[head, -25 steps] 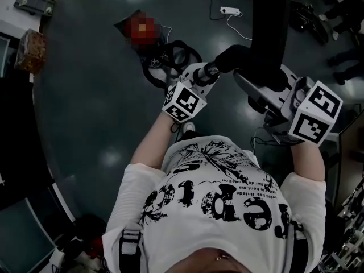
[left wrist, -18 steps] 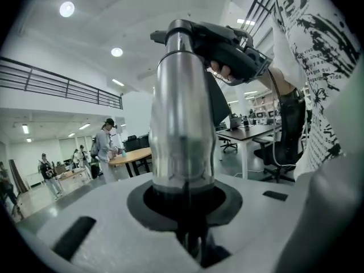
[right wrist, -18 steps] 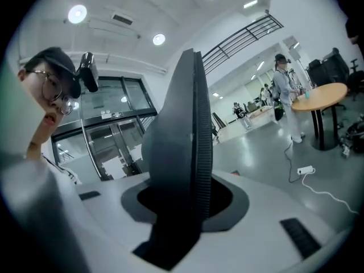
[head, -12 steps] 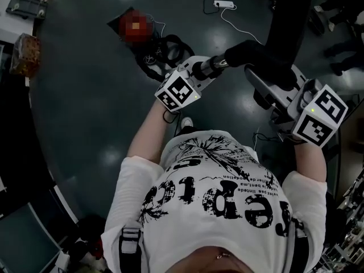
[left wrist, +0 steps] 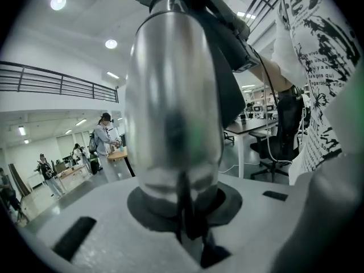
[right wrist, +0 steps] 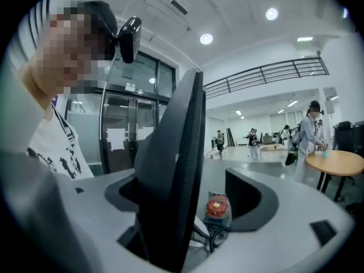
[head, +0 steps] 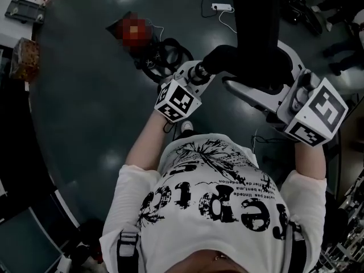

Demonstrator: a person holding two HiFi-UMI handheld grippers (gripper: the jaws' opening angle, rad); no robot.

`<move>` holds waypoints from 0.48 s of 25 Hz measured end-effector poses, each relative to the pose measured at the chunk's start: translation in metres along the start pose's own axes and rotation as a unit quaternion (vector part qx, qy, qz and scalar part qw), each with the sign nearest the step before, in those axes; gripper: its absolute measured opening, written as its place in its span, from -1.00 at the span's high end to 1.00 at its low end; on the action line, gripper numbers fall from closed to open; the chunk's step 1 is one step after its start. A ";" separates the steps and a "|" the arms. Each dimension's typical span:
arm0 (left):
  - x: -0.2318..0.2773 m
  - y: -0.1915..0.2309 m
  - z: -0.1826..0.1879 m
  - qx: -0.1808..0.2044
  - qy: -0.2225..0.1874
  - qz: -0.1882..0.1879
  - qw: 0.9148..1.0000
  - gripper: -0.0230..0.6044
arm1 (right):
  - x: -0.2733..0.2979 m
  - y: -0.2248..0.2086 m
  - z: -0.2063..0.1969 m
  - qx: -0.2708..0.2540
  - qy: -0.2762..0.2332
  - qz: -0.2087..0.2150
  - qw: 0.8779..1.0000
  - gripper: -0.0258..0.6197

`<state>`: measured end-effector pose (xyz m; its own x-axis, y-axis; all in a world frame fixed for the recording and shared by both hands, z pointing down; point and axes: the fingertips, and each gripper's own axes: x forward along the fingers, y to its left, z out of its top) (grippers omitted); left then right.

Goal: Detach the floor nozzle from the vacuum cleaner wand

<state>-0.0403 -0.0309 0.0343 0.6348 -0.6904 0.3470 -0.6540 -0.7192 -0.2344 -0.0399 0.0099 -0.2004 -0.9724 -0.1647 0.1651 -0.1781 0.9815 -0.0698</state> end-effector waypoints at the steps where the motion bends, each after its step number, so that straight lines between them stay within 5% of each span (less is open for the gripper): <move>1: -0.001 -0.001 -0.002 0.002 0.005 0.001 1.000 0.70 | 0.004 0.005 -0.002 -0.005 0.013 0.009 1.000 -0.27; 4: -0.002 -0.002 -0.011 0.011 0.025 0.003 1.000 0.70 | 0.015 0.022 -0.001 -0.004 0.024 0.029 0.999 -0.27; 8: -0.004 0.001 -0.019 0.008 0.038 0.002 0.999 0.70 | 0.019 0.007 0.004 0.051 0.005 0.005 0.999 -0.25; 12: -0.006 -0.003 -0.023 0.004 0.040 -0.010 0.999 0.70 | 0.021 0.008 0.004 0.026 0.010 -0.016 0.999 0.02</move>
<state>-0.0513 -0.0229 0.0535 0.6119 -0.6683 0.4230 -0.6388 -0.7330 -0.2337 -0.0626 0.0138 -0.2015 -0.9627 -0.1942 0.1886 -0.2181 0.9691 -0.1151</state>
